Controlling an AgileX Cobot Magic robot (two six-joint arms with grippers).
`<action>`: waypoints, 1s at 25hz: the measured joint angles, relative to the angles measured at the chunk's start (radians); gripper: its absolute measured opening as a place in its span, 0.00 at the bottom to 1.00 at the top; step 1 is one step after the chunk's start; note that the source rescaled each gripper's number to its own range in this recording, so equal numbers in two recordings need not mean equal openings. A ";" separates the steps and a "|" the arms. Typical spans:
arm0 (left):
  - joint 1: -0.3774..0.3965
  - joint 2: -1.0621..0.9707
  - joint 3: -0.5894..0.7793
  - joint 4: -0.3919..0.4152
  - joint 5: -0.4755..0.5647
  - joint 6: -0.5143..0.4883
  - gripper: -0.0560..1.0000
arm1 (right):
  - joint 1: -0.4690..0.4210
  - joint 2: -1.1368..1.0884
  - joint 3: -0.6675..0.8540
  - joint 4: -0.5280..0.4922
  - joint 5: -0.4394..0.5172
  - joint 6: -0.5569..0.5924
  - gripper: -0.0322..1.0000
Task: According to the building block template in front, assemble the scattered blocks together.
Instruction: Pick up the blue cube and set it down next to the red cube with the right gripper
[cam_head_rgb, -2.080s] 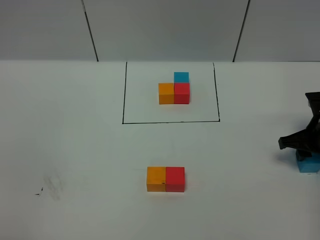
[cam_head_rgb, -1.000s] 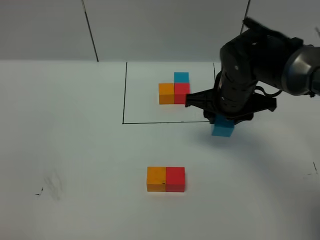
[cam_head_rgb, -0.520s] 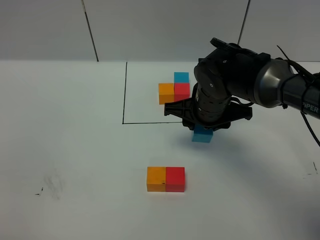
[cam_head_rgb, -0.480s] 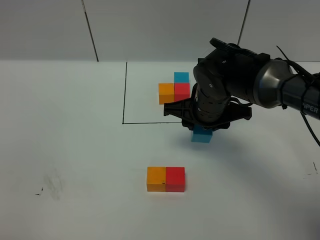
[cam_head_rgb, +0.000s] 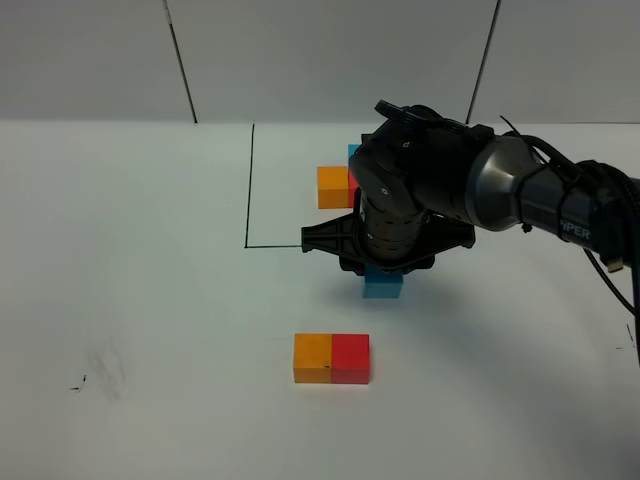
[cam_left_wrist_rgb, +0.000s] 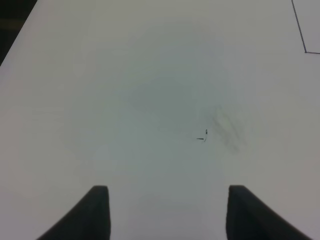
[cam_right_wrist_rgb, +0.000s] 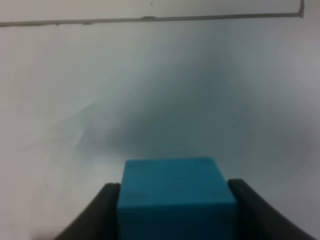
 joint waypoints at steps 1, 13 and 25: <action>0.000 0.000 0.000 0.000 0.000 0.000 0.22 | 0.001 0.005 -0.004 0.002 0.006 0.000 0.32; 0.000 0.000 0.000 0.000 0.000 0.000 0.22 | 0.041 0.039 -0.019 -0.009 0.042 0.001 0.32; 0.000 0.000 0.000 0.000 0.000 0.000 0.22 | 0.069 0.107 -0.125 -0.024 0.143 0.059 0.32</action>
